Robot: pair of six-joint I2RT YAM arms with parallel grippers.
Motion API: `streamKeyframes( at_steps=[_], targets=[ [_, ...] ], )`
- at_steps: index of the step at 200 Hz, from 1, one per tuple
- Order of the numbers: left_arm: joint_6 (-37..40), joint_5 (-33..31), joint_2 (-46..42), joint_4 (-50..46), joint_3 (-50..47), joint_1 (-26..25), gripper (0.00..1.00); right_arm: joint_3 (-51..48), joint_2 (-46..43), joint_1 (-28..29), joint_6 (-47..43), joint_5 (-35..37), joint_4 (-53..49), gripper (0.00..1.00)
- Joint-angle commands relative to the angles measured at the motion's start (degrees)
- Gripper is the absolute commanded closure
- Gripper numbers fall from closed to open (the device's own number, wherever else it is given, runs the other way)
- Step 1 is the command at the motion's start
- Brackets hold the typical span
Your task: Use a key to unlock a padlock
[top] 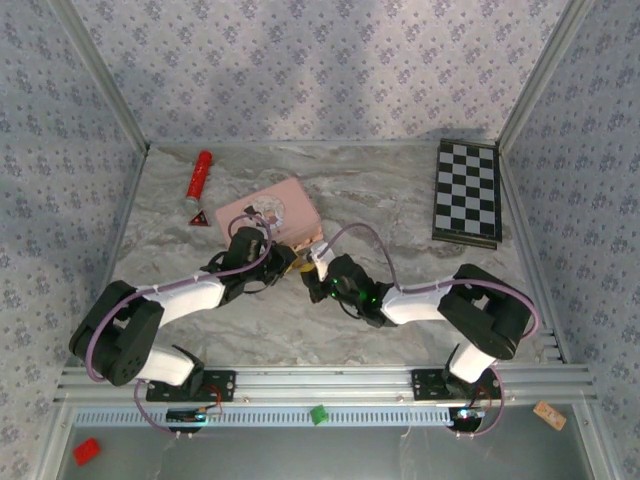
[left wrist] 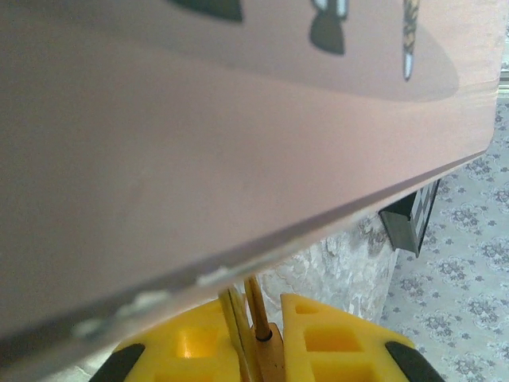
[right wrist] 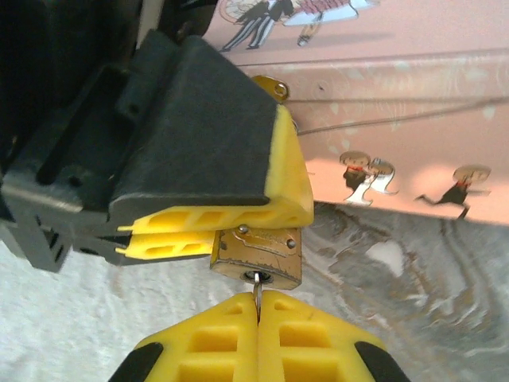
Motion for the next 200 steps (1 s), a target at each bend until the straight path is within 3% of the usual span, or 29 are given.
streamKeyframes(
  at_steps=[1,31,128,172,200],
  targets=[
    [-1.92,4.64,0.48,4.04,0.01,-0.73,1.00,-1.58,-0.78,-1.83,17.84,-3.74,3.44,0.99],
    [-2.54,4.64,1.50,5.86,-0.12,-0.86,1.00,-3.68,0.86,-2.73,28.21,-4.55,8.75,1.00],
    [-2.72,4.95,3.25,6.63,1.51,-2.26,1.00,-4.85,5.97,-3.98,39.40,-3.92,15.06,1.00],
    [-2.50,4.68,3.95,6.42,1.45,-2.38,0.95,-3.87,5.15,-2.58,33.88,-2.02,11.43,1.00],
    [-1.84,4.12,4.22,5.44,1.22,-2.23,0.84,-4.04,3.13,-1.64,29.60,0.62,6.82,1.00]
  ],
)
